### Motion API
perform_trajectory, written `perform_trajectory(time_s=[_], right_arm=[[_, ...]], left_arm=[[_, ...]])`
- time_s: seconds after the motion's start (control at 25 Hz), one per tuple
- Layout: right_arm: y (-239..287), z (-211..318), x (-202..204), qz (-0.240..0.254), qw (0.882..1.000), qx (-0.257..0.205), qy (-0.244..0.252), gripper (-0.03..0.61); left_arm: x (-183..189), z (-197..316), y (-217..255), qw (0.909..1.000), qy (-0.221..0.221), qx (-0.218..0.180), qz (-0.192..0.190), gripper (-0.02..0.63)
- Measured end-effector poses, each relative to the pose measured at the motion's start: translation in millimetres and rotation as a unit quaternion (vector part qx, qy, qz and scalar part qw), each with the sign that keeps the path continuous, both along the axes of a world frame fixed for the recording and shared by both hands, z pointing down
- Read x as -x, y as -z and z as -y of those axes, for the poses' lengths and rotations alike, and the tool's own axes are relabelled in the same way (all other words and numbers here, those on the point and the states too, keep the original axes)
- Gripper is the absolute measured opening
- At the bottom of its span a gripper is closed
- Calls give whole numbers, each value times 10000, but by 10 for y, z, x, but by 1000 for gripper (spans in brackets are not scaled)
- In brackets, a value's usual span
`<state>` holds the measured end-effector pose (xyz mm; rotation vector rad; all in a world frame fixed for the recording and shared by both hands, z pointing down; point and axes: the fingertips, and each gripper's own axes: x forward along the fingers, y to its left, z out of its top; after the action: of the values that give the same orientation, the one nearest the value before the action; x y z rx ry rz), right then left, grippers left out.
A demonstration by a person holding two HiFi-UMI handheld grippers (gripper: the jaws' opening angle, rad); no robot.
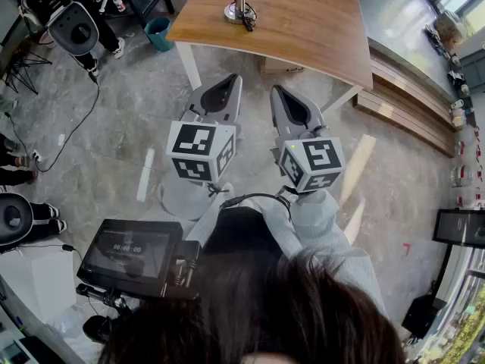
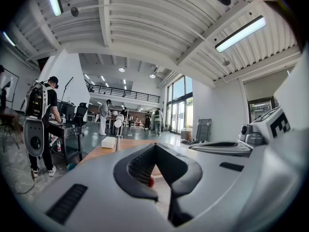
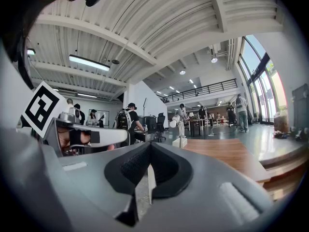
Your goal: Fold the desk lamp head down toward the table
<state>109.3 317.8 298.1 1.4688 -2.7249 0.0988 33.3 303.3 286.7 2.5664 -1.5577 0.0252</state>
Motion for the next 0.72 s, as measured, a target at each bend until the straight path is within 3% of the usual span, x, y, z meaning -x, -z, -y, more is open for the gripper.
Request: perform_trajectory(time_s=[0.52,0.72], right_arm=[[-50,29,15,85,10000,31,-22,2],[-74,354,215,123,9999,80,-74,0]], left_arm=[[16,41,-40,10000,-20,15,35,3],[221,370,-74,10000,-66,31,33,3]])
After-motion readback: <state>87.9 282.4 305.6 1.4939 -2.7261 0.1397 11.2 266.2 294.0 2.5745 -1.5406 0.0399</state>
